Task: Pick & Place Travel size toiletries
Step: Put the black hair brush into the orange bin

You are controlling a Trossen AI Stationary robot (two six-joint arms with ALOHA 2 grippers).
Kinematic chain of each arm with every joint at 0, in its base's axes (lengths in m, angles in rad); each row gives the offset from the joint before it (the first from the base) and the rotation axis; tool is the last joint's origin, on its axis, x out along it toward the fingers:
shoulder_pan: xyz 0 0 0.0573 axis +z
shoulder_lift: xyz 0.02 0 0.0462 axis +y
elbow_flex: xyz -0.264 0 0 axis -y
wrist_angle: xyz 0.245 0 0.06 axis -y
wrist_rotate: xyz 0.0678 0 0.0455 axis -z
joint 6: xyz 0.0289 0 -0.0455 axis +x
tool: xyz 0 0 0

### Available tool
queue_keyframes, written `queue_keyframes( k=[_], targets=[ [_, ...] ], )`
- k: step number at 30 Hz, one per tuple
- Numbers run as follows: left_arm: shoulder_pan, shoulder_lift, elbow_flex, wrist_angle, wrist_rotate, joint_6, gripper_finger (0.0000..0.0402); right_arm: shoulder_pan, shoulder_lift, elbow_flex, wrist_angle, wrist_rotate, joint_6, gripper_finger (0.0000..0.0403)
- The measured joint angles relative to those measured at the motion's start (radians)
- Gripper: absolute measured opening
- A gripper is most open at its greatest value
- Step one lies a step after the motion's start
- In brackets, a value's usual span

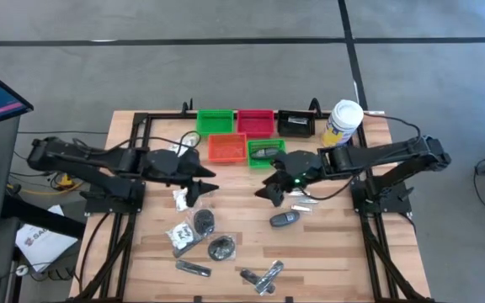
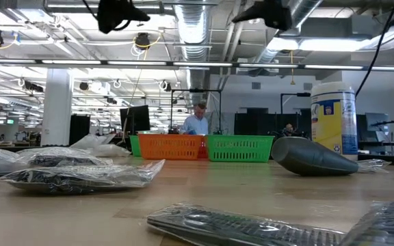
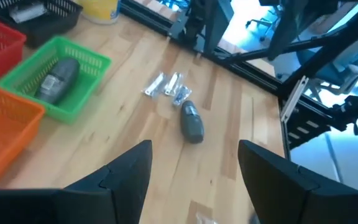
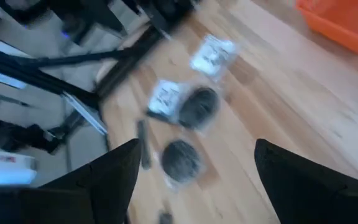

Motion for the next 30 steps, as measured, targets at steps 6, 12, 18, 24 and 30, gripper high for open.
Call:
queue_keyframes(
  k=[6,12,18,24,30],
  targets=[
    [-0.027,-0.038,-0.083,-0.001,0.011,-0.1,0.0231,-0.011,0.064,-0.002,0.119,-0.014,0.068,0.0306],
    [-0.043,-0.047,-0.142,-0.017,0.029,-0.203,0.0231,-0.011,0.106,0.001,0.196,-0.014,0.132,0.0306],
    [-0.04,-0.048,-0.221,-0.037,0.095,-0.338,0.0231,-0.011,0.138,0.002,0.26,-0.015,0.153,0.0306],
    [-0.04,-0.048,-0.305,-0.034,0.182,-0.493,0.0231,-0.011,0.162,-0.003,0.264,-0.015,0.156,0.0306],
    [-0.041,-0.048,-0.366,-0.035,0.252,-0.607,0.0231,-0.011,0.173,-0.002,0.272,-0.022,0.148,0.0306]
  ],
)
